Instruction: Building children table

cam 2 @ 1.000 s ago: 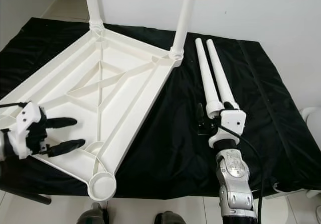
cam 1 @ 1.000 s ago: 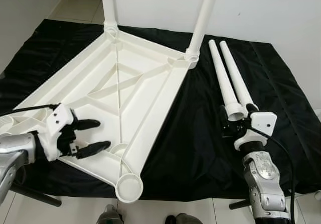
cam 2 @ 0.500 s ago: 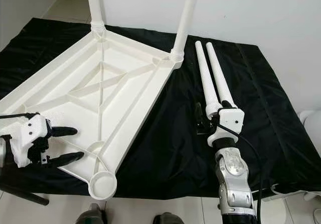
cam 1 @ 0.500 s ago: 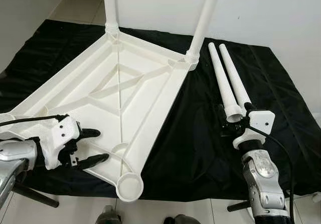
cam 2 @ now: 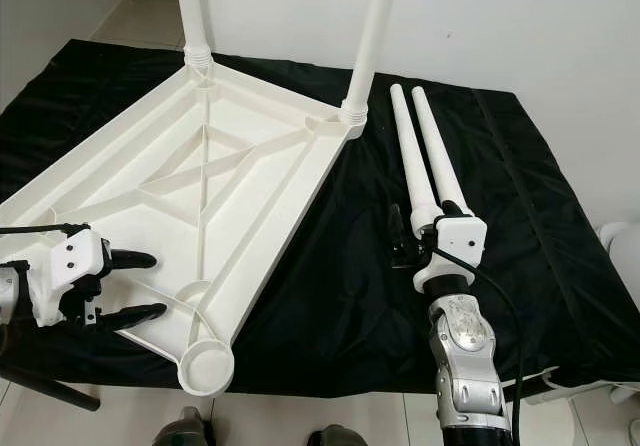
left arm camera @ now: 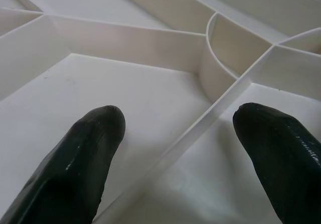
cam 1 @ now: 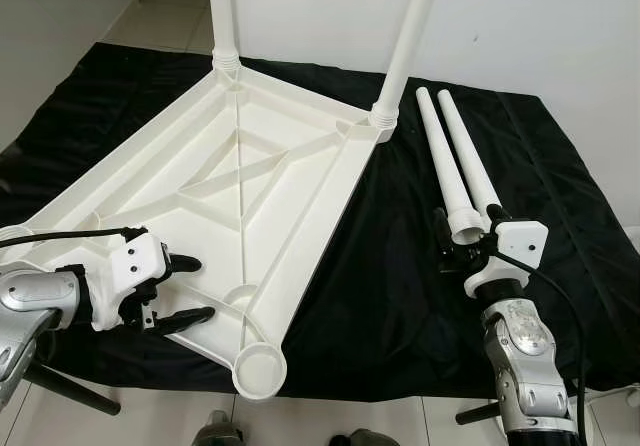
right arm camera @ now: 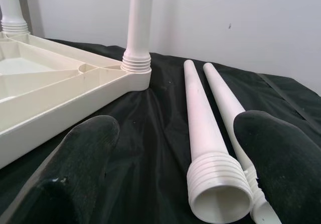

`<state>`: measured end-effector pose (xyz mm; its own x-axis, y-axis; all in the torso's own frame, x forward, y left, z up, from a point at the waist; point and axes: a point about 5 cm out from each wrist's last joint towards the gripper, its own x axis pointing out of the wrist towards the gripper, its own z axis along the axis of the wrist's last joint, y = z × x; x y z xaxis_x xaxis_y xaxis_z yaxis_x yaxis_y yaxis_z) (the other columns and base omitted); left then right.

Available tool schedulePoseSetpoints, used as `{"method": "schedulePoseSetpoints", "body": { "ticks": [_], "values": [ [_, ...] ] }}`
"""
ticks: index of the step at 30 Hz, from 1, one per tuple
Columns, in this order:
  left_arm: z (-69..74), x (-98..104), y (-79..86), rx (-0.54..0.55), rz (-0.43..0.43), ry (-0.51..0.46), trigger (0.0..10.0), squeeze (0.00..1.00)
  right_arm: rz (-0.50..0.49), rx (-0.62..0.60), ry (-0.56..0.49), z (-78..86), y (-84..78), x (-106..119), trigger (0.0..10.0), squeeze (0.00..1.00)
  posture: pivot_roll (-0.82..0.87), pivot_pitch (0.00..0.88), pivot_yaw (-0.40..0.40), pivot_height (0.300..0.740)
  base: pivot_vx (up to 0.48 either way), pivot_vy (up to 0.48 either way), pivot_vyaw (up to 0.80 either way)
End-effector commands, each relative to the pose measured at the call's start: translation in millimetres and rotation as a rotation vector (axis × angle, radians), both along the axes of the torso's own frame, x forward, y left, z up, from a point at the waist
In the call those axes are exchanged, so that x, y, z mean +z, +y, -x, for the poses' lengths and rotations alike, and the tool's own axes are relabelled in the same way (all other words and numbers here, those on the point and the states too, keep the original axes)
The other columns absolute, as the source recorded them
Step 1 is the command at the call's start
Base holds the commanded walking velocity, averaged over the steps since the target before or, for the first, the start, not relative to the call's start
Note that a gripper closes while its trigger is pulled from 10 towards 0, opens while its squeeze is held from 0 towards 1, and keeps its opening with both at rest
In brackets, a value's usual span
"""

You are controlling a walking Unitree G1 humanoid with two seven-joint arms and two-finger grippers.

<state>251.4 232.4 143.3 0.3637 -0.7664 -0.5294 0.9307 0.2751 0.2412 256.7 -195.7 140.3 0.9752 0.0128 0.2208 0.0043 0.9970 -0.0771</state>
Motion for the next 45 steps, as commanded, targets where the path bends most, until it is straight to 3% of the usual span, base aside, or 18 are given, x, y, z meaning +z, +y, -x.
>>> {"method": "schedulePoseSetpoints", "body": {
  "ticks": [1, 3, 11, 13, 14, 15, 17, 31, 37, 38, 39, 40, 45],
  "values": [
    [3.4, -14.2, 2.3, 0.008, -0.037, 0.059, 10.0, 0.00, -0.004, -0.008, 0.002, 1.2, -1.2, -2.0, 10.0, 0.00, 0.10, 0.053, -0.083, 0.740, 0.000, 0.000, 0.00],
    [-6.3, -14.0, 2.1, 0.002, -0.094, 0.043, 10.0, 0.00, -0.002, -0.007, -0.001, -0.9, -0.2, -0.9, 10.0, 0.00, 0.10, 0.057, -0.074, 0.740, 0.000, 0.000, 0.00],
    [-16.7, -8.6, -1.0, -0.030, -0.134, 0.016, 10.0, 0.00, 0.001, -0.014, -0.006, -0.8, -3.2, 1.1, 10.0, 0.00, 0.09, 0.065, -0.066, 0.740, 0.000, 0.000, 0.00],
    [-19.6, -4.8, -3.3, -0.049, -0.128, 0.018, 5.4, 0.00, 0.004, -0.018, -0.007, -0.1, -4.5, 1.2, 10.0, 0.00, 0.09, 0.070, -0.059, 0.740, 0.000, 0.000, 0.00],
    [-20.3, -3.9, -3.7, -0.058, -0.126, 0.021, 4.2, 0.00, 0.004, -0.020, -0.007, 0.1, -4.9, 1.4, 10.0, 0.00, 0.09, 0.071, -0.056, 0.740, 0.000, 0.000, 0.00],
    [-20.3, -3.9, -3.7, -0.058, -0.126, 0.021, 4.2, 0.00, 0.004, -0.020, -0.007, 0.1, -4.9, 1.4, 10.0, 0.00, 0.09, 0.071, -0.056, 0.740, 0.000, 0.000, 0.00],
    [-23.0, -3.6, -2.5, -0.060, -0.129, 0.027, 0.0, 0.00, 0.004, -0.027, -0.008, 0.8, -5.8, 1.5, 10.0, 0.00, 0.08, 0.077, -0.046, 0.740, 0.000, 0.000, 0.00],
    [-20.2, -6.9, -5.2, -0.068, -0.104, 0.039, 0.0, 0.00, -0.003, -0.041, -0.004, 3.2, -6.2, -0.5, 10.0, 0.00, 0.08, 0.084, -0.047, 0.740, 0.000, 0.000, 0.00],
    [-18.2, -10.2, -22.1, -0.081, -0.027, -0.005, 0.0, 0.00, -0.003, -0.032, -0.002, 1.9, -4.9, -0.3, 10.0, 0.00, 0.08, 0.088, -0.058, 0.740, 0.000, 0.000, 0.00],
    [-19.7, -10.5, -28.8, -0.079, -0.005, -0.033, 4.5, 0.00, -0.003, -0.030, -0.002, 1.6, -4.5, -0.3, 10.0, 0.00, 0.08, 0.089, -0.061, 0.740, 0.000, 0.000, 0.00],
    [-19.7, -10.5, -28.8, -0.079, -0.005, -0.033, 4.5, 0.00, -0.003, -0.030, -0.002, 1.6, -4.5, -0.3, 10.0, 0.00, 0.08, 0.089, -0.061, 0.740, 0.000, 0.000, 0.00],
    [-22.7, -9.0, -44.9, -0.077, 0.051, -0.095, 10.0, 0.00, -0.005, -0.029, -0.001, 1.0, -4.0, -0.3, 10.0, 0.00, 0.08, 0.089, -0.062, 0.740, 0.000, 0.000, 0.00],
    [-25.0, -6.2, -59.9, -0.076, 0.108, -0.125, 10.0, 0.06, -0.005, -0.027, -0.002, 0.4, -3.2, -0.1, 10.0, 0.00, 0.08, 0.089, -0.062, 0.740, 0.000, 0.000, 0.00]
  ]
}}
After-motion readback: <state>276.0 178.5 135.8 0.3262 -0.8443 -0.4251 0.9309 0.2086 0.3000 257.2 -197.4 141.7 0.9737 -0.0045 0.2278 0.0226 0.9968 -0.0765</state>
